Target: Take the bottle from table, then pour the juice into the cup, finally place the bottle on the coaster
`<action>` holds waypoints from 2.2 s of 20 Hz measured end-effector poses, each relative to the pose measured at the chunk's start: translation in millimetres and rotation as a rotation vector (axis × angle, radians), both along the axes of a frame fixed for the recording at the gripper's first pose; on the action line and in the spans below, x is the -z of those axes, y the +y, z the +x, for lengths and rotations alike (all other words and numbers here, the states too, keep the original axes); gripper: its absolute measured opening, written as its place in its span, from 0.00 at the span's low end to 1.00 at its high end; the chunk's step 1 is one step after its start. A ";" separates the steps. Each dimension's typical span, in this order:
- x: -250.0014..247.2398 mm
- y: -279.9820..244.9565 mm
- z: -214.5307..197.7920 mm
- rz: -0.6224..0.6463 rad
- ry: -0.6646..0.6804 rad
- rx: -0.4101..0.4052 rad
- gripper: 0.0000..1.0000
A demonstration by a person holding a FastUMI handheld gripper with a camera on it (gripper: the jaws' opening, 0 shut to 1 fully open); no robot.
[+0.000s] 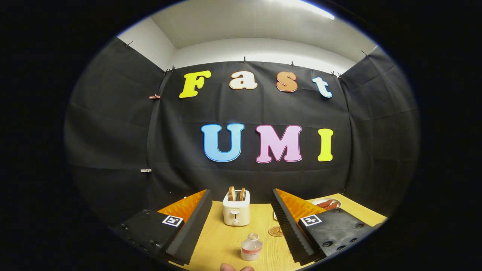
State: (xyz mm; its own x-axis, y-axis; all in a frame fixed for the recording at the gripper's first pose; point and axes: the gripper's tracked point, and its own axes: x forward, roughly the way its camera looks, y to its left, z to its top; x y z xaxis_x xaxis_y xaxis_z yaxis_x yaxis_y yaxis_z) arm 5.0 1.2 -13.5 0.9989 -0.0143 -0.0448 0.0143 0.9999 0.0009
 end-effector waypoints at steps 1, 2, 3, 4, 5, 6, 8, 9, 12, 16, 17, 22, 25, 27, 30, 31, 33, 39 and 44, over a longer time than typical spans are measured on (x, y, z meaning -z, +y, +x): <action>1.0 0.3 -0.3 0.006 0.004 0.000 0.97; 0.1 -2.0 -0.7 0.009 0.002 0.006 0.97; -1.0 -4.3 -0.9 0.010 -0.003 0.014 0.97; 0.8 -6.3 -0.8 0.011 -0.002 0.019 0.96; 2.0 -7.1 -0.7 0.013 0.002 0.018 0.97; 2.3 -8.0 -0.4 0.013 0.003 0.019 0.96; 2.3 -9.2 -0.2 0.012 -0.003 0.019 0.96; 4.6 -9.8 0.4 0.013 0.003 0.018 0.96; 8.4 -14.1 -0.2 0.002 0.009 0.036 0.97; 21.2 -9.2 1.0 -0.019 0.005 0.034 0.97; 31.0 -8.3 0.9 -0.025 0.009 0.037 0.96; 109.1 -4.2 -8.2 -0.011 0.057 0.107 0.97; 160.0 -8.2 -12.6 0.009 0.111 0.156 0.97; 183.7 -12.5 -10.0 -0.016 0.138 0.172 0.97; 212.8 -21.4 4.1 -0.024 0.159 0.191 0.97; 222.5 -20.5 9.8 -0.013 0.156 0.188 0.97; 245.7 -21.9 19.2 -0.026 0.169 0.186 0.97; 293.0 -33.7 39.5 -0.057 0.192 0.220 0.96; 300.0 -35.1 49.9 -0.069 0.196 0.219 0.77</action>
